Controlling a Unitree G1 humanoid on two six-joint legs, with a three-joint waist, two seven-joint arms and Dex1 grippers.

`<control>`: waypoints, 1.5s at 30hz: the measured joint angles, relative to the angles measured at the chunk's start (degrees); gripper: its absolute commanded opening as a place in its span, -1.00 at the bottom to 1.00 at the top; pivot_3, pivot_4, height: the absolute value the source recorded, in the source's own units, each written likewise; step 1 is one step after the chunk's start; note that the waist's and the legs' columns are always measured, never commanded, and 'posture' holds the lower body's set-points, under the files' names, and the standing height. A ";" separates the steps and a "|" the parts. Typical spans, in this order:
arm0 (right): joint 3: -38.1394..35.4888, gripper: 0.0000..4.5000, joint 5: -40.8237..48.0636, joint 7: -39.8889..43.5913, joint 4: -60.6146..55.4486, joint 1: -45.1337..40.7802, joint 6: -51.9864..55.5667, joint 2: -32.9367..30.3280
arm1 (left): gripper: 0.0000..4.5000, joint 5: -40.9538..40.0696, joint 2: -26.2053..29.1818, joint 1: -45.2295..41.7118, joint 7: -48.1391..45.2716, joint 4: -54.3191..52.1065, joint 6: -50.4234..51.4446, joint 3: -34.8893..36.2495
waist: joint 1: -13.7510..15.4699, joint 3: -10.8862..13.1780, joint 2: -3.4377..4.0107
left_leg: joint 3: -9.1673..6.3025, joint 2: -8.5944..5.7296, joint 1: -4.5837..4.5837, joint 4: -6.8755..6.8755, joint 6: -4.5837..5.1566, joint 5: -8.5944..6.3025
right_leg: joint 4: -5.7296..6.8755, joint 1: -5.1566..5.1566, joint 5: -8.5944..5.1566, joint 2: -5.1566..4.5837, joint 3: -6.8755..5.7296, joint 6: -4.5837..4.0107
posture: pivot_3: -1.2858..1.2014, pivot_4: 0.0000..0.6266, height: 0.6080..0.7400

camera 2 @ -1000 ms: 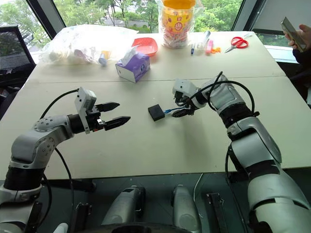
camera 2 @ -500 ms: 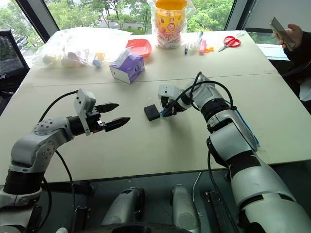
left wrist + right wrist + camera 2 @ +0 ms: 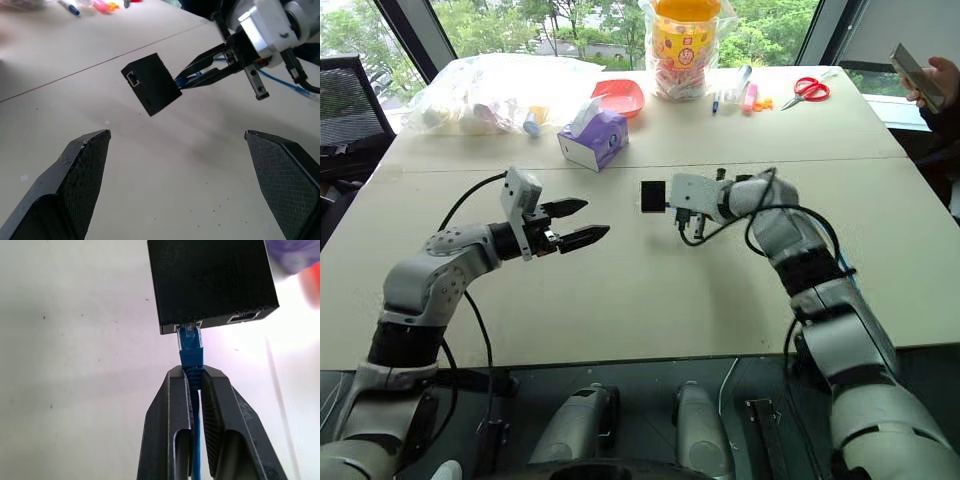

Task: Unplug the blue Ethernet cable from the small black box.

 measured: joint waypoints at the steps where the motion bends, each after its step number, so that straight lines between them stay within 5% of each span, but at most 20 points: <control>1: -2.21 -0.98 0.90 -1.95 -6.04 3.62 -0.19 0.17 | 1.00 -0.82 -0.73 -1.20 -0.42 0.52 1.06 0.08 | -0.06 0.00 0.00 | -0.02 0.05 0.00 0.02 0.00 0.00 | 0.01 0.00 0.00 0.04 -0.01 0.00 | 0.03 -0.52 1.00; 6: -3.53 -0.98 0.81 -6.27 -19.45 9.34 -1.46 0.41 | 1.00 -4.28 -2.29 -4.78 -1.13 1.55 4.94 0.45 | -0.02 0.00 0.00 | 0.02 0.09 0.09 0.18 0.01 0.01 | 0.02 0.13 -0.10 0.09 0.02 -0.19 | 0.03 -0.52 1.00; 14: -2.54 -0.98 -2.49 -8.22 -25.20 11.41 -2.93 -0.13 | 1.00 -6.69 -3.35 -7.82 -2.96 3.60 8.37 1.27 | 0.21 0.00 -0.01 | 0.02 0.09 0.09 0.19 0.02 0.01 | -0.01 0.17 -0.12 0.04 0.02 -0.20 | 0.03 -0.52 1.00; 18: -1.56 -1.00 -3.56 -8.17 -25.52 11.82 -3.58 -0.88 | 0.45 -7.76 -4.11 -8.52 -3.67 3.71 9.04 1.43 | 0.23 0.00 -0.01 | 0.02 0.10 0.09 0.18 0.02 0.01 | -0.03 0.17 -0.12 0.04 0.02 -0.21 | 0.03 -0.52 1.00; 24: -1.47 -1.00 -4.36 -7.48 -26.47 11.90 -4.39 -1.40 | -0.80 -8.16 -4.34 -8.50 -4.33 3.65 9.41 1.57 | 0.20 0.00 -0.01 | 0.01 0.10 0.09 0.17 0.02 0.01 | -0.03 0.17 -0.12 0.04 0.02 -0.21 | 0.03 -0.52 1.00; 29: -1.47 -1.00 -4.69 -6.43 -26.95 11.90 -4.39 -1.79 | -0.79 -8.16 -4.43 -8.05 -4.68 3.54 9.41 1.56 | 0.23 0.00 -0.01 | 0.01 0.10 0.09 0.17 0.02 0.01 | -0.03 0.17 -0.12 0.04 0.02 -0.21 | 0.03 -0.52 1.00; 32: -1.61 -0.46 -0.80 -2.44 -27.67 11.56 -1.24 -2.03 | -0.79 -7.98 -3.75 -7.84 -5.46 3.51 9.49 1.27 | 0.21 0.00 -0.01 | 0.00 0.12 0.09 0.17 0.02 0.01 | -0.03 0.17 -0.12 0.04 0.02 -0.21 | 0.03 -0.52 1.00; 39: -4.50 0.99 20.92 13.25 -29.10 6.63 26.85 -2.54 | -0.79 -7.91 -0.43 -7.83 -10.13 3.41 9.60 0.55 | 0.23 0.01 -0.02 | -0.07 0.20 0.09 0.18 0.03 0.01 | -0.04 0.19 -0.13 0.03 0.01 -0.23 | 0.03 -0.52 1.00; 45: -7.12 0.99 36.56 19.46 -23.21 -5.65 54.10 -3.35 | -0.79 -7.37 1.80 -8.02 -14.46 3.24 8.32 -1.11 | 0.21 0.02 -0.01 | -0.11 0.22 0.08 0.13 0.03 0.01 | -0.09 0.15 -0.12 0.00 -0.02 -0.28 | 0.03 -0.52 1.00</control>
